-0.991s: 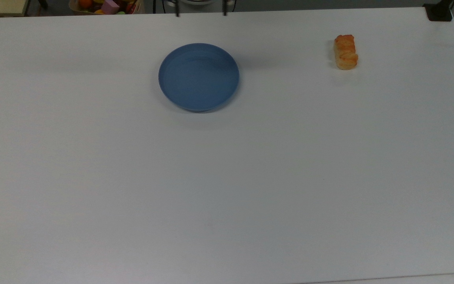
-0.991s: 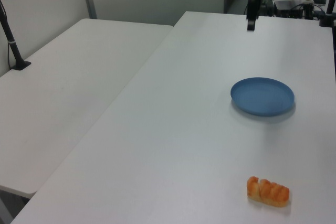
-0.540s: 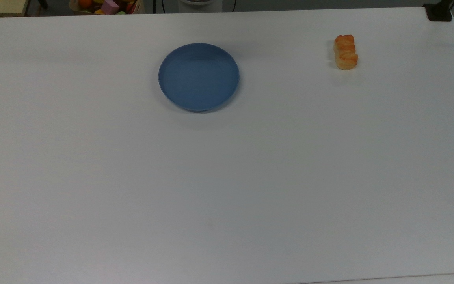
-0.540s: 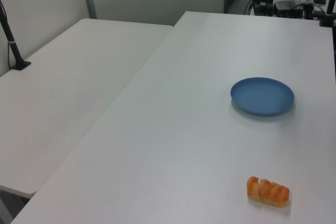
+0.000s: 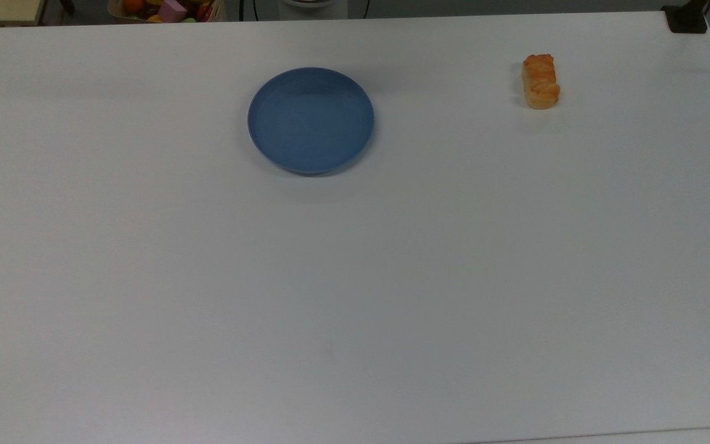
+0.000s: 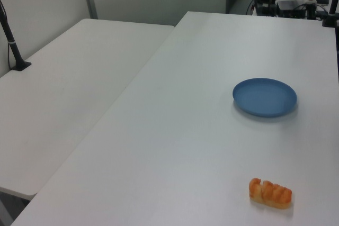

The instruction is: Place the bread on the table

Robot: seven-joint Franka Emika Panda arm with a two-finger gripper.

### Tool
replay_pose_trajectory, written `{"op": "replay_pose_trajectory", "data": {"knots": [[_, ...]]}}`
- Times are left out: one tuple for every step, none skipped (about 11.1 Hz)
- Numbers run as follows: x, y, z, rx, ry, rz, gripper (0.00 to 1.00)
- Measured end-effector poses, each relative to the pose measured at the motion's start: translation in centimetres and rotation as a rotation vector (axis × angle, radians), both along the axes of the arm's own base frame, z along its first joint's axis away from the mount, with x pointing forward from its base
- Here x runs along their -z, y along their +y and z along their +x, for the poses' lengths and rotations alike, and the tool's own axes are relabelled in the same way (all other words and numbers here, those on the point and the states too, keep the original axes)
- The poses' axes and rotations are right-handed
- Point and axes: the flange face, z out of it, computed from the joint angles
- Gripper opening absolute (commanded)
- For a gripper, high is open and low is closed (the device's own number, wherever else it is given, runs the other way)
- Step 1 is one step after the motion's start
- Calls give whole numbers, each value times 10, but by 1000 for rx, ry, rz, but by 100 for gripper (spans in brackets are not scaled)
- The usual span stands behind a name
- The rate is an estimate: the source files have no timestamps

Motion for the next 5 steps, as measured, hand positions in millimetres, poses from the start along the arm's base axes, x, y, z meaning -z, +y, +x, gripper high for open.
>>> {"op": "replay_pose_trajectory", "data": {"knots": [[1, 1, 1, -2, 2, 0, 100], [1, 2, 4, -3, 0, -1, 100], [0, 2, 10, -3, -4, -2, 100], [2, 5, 14, -7, -3, -3, 100], [3, 10, 17, -15, -1, -3, 100]]}}
